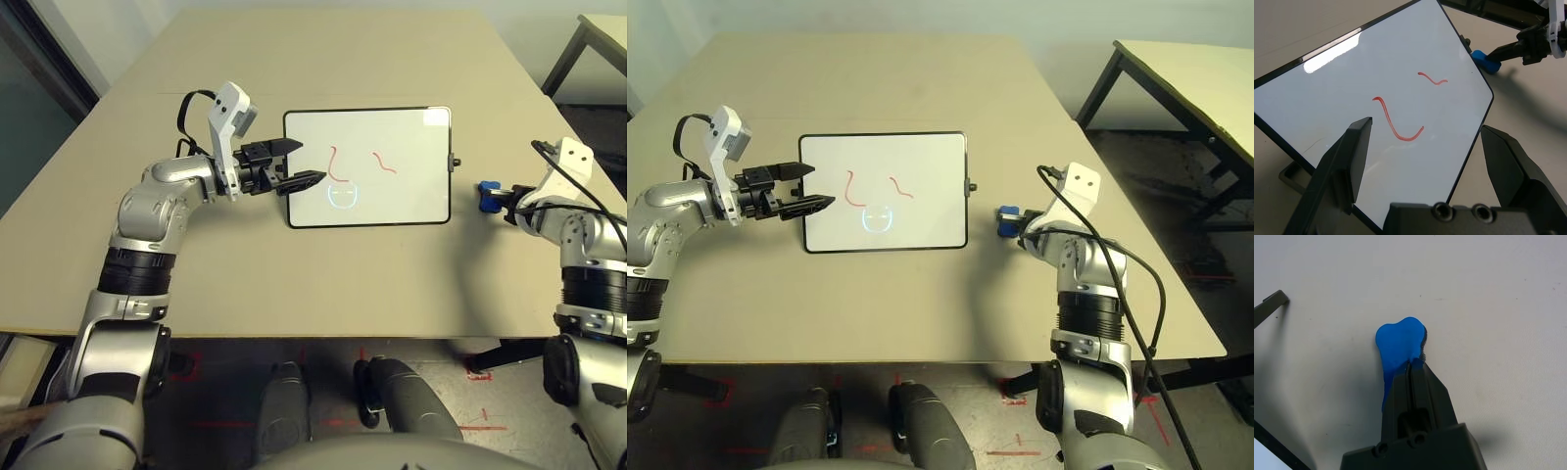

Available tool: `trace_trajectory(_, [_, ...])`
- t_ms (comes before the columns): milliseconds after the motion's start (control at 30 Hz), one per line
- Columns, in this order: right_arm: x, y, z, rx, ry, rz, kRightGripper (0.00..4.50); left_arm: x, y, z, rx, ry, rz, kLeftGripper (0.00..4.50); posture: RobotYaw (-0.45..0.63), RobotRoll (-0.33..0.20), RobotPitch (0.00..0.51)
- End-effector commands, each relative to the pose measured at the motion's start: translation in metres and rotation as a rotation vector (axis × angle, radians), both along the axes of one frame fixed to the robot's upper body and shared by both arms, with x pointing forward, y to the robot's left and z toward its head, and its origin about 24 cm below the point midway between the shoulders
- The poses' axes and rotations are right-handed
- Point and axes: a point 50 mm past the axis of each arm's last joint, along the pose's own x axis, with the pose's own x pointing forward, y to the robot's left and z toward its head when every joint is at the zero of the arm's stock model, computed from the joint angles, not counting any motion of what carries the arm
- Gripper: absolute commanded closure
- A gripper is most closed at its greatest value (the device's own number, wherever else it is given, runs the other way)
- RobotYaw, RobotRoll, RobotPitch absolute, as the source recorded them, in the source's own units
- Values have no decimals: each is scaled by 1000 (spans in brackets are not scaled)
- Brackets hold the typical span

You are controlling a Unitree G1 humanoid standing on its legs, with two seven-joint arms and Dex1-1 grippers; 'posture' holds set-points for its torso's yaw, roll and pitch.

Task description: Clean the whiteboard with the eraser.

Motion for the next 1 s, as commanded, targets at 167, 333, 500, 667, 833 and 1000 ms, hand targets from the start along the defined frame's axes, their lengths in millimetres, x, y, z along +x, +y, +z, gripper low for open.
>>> trace_trajectory(167, [-1,-5,-4,-3,40,-37,2643,-2,2,-4,40,12,3,0,-114,0,91])
trace_trajectory(333, [4,3,3,4,17,-23,1023,-3,3,-3,41,9,5,0,-107,0,88])
trace_trajectory(500, [7,11,7,13,-3,-4,18,-4,3,-3,41,7,10,0,-102,0,93])
trace_trajectory(667, [8,14,5,9,1,4,18,-6,3,-3,41,9,15,0,-98,0,97])
trace_trajectory(833, [7,11,2,-15,8,-1,18,-6,2,-2,38,10,16,0,-97,0,103])
trace_trajectory(1000, [6,10,-2,-31,17,-4,18,-7,2,-3,34,14,16,0,-97,0,107])
